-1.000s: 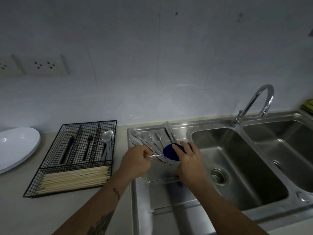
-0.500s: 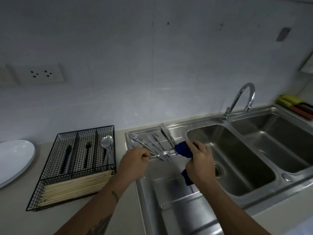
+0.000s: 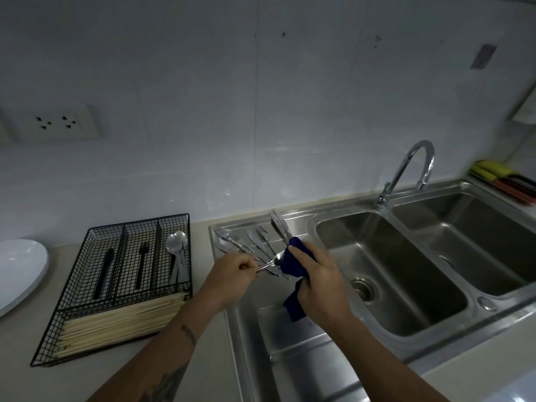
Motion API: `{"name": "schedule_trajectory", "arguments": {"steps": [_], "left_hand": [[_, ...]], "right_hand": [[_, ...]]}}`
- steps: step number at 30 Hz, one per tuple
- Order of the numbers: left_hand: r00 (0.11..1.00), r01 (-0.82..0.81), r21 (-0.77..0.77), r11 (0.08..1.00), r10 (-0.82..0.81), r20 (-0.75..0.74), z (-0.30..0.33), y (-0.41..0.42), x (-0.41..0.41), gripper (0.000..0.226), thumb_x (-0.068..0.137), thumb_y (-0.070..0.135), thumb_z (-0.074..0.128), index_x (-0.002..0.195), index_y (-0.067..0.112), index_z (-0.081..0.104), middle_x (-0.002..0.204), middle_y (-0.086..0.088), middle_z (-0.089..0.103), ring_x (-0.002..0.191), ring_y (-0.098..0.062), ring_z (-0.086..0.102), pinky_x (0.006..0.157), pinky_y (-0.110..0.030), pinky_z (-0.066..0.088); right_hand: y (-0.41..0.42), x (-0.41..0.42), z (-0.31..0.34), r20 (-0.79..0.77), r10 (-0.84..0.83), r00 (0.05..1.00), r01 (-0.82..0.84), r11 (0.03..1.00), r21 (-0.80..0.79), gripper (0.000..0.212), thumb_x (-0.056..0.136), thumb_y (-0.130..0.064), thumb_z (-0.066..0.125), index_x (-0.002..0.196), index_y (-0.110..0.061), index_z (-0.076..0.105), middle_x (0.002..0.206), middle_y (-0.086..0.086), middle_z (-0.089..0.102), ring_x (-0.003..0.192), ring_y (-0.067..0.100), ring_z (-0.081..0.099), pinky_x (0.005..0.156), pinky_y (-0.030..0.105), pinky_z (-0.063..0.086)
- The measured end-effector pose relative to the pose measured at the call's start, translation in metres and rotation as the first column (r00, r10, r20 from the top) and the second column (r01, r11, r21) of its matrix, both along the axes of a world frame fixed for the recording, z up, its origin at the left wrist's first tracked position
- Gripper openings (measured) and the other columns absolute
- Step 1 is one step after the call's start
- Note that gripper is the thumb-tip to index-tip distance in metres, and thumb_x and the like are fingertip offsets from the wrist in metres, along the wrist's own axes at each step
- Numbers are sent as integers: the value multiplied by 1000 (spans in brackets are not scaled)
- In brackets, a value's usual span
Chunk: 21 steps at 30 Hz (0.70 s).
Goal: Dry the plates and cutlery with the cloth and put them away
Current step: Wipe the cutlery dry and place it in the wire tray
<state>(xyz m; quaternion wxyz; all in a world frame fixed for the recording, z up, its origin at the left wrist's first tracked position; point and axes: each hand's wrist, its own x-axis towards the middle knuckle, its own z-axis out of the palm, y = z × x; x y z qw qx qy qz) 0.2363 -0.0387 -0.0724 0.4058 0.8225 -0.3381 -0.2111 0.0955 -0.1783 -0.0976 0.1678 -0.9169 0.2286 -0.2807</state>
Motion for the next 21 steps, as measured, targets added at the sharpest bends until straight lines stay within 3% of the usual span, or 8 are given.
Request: {"name": "schedule_trajectory", "arguments": {"steps": [2, 5, 9, 12, 15, 17, 21], "left_hand": [[999, -1, -20, 1000, 0, -44, -4, -2, -2, 19, 91, 17, 59, 73, 19, 66, 68, 8, 60, 62, -5, 53, 63, -23, 42], [995, -6, -11, 1000, 5, -103, -11, -6, -3, 12, 94, 32, 58, 91, 27, 68, 80, 9, 66, 73, -7, 61, 69, -24, 46], [986, 42, -31, 999, -46, -159, -11, -16, -8, 14, 98, 22, 55, 96, 27, 68, 82, 6, 67, 74, -5, 61, 74, -24, 50], [971, -72, -26, 997, 65, -230, -13, -22, -9, 15, 95, 16, 59, 84, 22, 68, 81, -2, 68, 74, -13, 61, 71, -30, 49], [923, -251, -53, 967, 222, -313, -13, -25, -4, 9, 89, 11, 63, 84, 14, 69, 79, 0, 67, 76, -17, 61, 67, -28, 47], [902, -313, -49, 948, 281, -327, -9, -26, 0, 8, 88, 6, 62, 85, 12, 67, 85, -5, 70, 77, -19, 66, 66, -33, 54], [794, -457, -69, 887, 372, -482, -2, -30, 5, 10, 81, -4, 62, 85, 4, 58, 87, -17, 71, 69, -25, 74, 76, -45, 61]], "right_hand": [[2, 3, -5, 54, -21, 998, 13, 990, 144, 65, 66, 10, 61, 127, -14, 61, 131, 3, 54, 116, 22, 49, 101, 36, 43], [1, 5, -4, 73, -8, 997, -6, 982, 191, 63, 66, 11, 59, 124, -14, 63, 127, 2, 55, 114, 19, 50, 100, 27, 40], [8, 8, -4, 29, 73, 997, -77, 984, 161, 62, 66, 9, 60, 124, -14, 63, 125, 2, 56, 114, 15, 48, 99, 9, 27], [9, 8, -9, 30, 49, 998, -54, 980, 194, 63, 67, 9, 59, 127, -14, 61, 128, 2, 55, 114, 17, 50, 98, 16, 34], [4, 7, -3, 77, -70, 995, 44, 955, 293, 64, 69, 12, 54, 128, -14, 60, 126, 1, 56, 110, 17, 53, 93, 17, 39], [1, 6, 3, 86, -136, 987, 97, 929, 356, 61, 73, 10, 52, 128, -17, 59, 121, -1, 58, 104, 16, 55, 88, 19, 43], [8, 7, 10, 122, -156, 980, 96, 913, 396, 56, 79, 4, 51, 127, -26, 57, 112, -3, 63, 97, 15, 59, 83, 32, 52]]}}
